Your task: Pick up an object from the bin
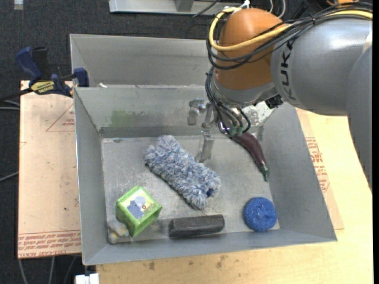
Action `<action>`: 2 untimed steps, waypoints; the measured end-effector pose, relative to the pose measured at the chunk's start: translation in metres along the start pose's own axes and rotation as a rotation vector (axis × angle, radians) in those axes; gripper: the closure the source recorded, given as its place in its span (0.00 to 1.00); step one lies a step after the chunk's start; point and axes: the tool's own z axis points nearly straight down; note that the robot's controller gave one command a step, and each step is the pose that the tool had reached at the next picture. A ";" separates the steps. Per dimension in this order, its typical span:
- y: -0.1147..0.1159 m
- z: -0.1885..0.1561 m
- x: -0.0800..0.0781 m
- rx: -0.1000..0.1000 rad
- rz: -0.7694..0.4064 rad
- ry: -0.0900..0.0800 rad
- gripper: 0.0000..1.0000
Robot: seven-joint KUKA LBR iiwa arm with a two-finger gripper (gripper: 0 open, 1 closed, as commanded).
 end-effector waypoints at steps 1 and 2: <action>0.000 -0.005 -0.001 0.000 0.002 -0.007 0.00; 0.015 0.059 -0.001 -0.002 0.110 -0.010 0.00</action>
Offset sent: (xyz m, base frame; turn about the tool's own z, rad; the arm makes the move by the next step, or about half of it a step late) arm -0.0011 0.0306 -0.1288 0.2244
